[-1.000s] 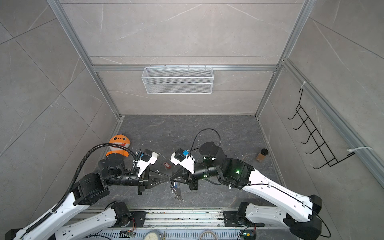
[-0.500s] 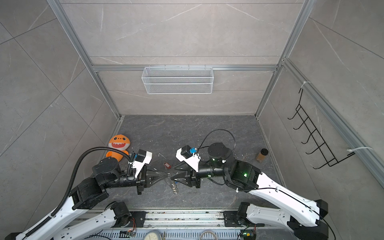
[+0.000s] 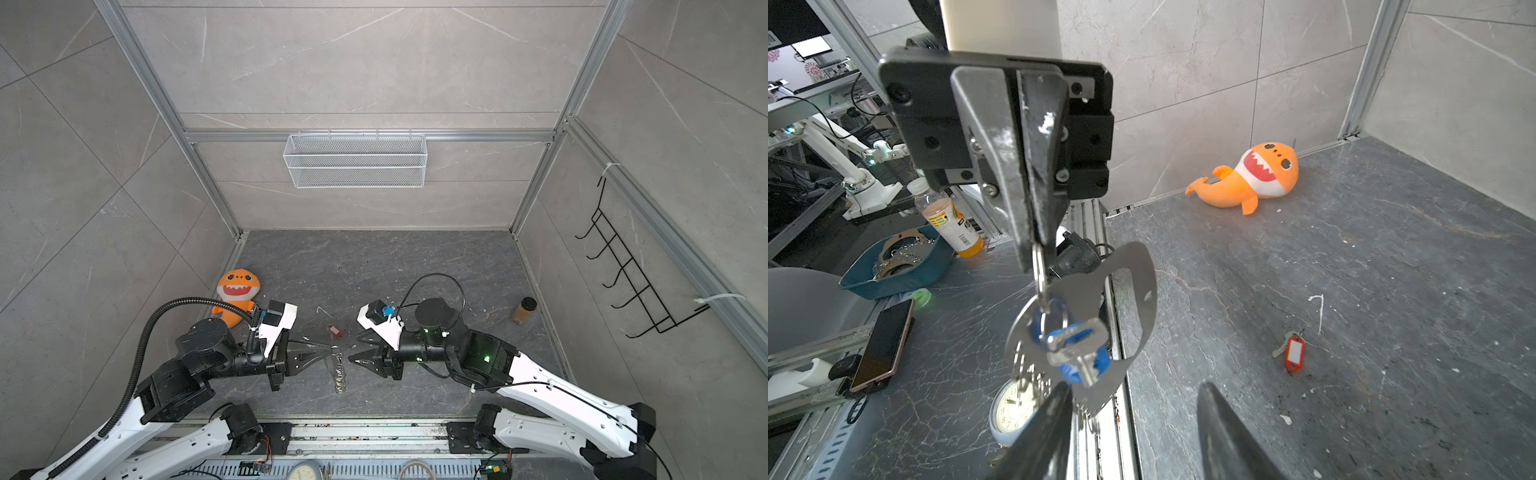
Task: Remove the keys from the keyring
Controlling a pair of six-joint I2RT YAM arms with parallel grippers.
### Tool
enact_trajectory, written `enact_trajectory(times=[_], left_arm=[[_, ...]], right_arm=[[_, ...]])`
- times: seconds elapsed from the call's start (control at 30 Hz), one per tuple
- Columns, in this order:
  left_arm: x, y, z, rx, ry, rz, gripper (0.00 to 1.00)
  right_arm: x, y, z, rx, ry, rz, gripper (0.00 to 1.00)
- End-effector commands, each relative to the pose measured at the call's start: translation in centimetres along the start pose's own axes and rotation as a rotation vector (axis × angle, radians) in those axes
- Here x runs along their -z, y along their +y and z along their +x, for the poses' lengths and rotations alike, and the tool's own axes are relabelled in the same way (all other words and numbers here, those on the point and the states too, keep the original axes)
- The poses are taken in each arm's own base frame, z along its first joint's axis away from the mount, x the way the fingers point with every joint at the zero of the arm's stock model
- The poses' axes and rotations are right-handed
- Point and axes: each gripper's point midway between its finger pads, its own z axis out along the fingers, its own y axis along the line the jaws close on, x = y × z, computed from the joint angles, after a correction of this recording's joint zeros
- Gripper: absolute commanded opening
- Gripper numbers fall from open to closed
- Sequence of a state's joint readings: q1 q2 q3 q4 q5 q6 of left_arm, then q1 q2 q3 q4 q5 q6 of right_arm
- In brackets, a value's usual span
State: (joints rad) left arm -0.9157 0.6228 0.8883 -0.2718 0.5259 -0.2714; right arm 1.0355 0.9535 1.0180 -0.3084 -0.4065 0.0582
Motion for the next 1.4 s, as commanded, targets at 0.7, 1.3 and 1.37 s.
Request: enact_trajectory(times=[0.7, 1.3, 1.37], left_arm=[[-0.2, -0.7, -1.5, -0.021, -0.051, 0.037, 0.0], [0.0, -0.7, -1.6, -0.021, -0.059, 0.032, 0.0], [0.0, -0.6, -1.6, -0.021, -0.063, 0.03, 0.0]], right_arm=[[-1.4, 1.3, -1.8, 0.048, -0.054, -0.076, 0.47], [-2.7, 1.4, -2.2, 0.055, -0.042, -0.084, 0.25], [-2.8, 1.1, -2.1, 0.056, -0.036, -0.072, 0.18]])
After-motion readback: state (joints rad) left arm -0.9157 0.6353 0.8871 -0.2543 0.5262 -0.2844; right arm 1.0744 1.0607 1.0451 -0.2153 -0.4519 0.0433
